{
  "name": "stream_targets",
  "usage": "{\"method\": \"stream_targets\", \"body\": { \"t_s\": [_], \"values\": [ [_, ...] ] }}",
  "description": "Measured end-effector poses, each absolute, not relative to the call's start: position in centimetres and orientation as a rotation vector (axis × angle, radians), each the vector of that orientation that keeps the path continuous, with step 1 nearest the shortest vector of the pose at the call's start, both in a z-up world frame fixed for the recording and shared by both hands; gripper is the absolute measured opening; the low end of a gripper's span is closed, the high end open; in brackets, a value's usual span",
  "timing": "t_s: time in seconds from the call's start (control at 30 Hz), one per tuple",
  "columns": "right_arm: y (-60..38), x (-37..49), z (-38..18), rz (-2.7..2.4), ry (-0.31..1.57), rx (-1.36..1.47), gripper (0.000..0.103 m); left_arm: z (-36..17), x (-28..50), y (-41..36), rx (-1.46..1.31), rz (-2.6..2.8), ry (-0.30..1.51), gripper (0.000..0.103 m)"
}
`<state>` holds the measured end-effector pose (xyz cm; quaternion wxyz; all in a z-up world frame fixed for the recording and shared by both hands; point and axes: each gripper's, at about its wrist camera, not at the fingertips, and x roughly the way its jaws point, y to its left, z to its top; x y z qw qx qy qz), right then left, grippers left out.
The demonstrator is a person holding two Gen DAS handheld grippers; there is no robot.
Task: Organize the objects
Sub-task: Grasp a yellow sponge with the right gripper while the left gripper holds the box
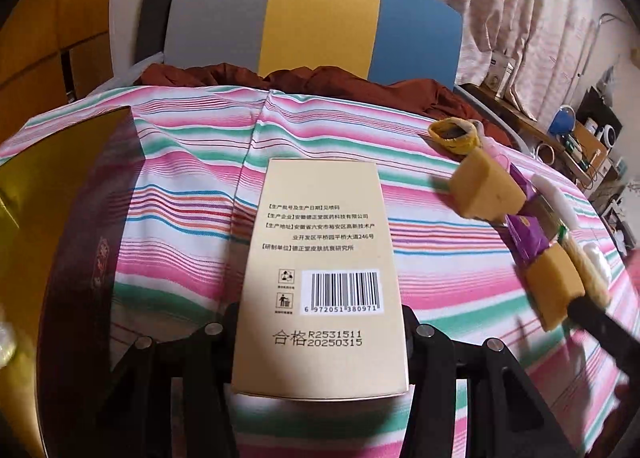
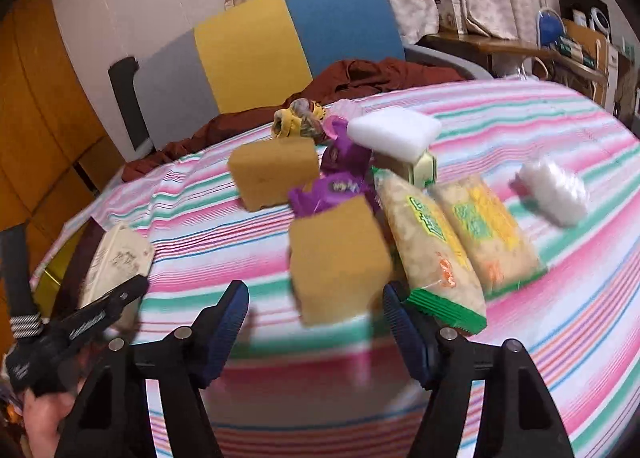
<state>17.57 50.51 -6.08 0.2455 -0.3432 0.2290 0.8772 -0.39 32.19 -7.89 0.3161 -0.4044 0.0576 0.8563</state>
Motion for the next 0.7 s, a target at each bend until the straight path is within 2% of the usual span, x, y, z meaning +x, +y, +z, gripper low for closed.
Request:
{"method": "stream_targets", "body": {
  "t_s": [0.23,0.47,0.7],
  "values": [
    [51.8,16.3,-7.0,2.347,0.539,-0.962,0.070,-8.0,-0.1,31.9,-1.062,2.237,0.139,0.051],
    [51.7,17.1,-7.0,2.339,0.578,-0.898,0.055,-8.2,-0.2,31.9,-1.066,2.228,0.126,0.051],
    [49.2,18.4,-6.7,2.363,0.663,-0.825,0.052,-8.1,-0.1,31.7,-1.056,2.223,0.101,0.051]
  ]
}}
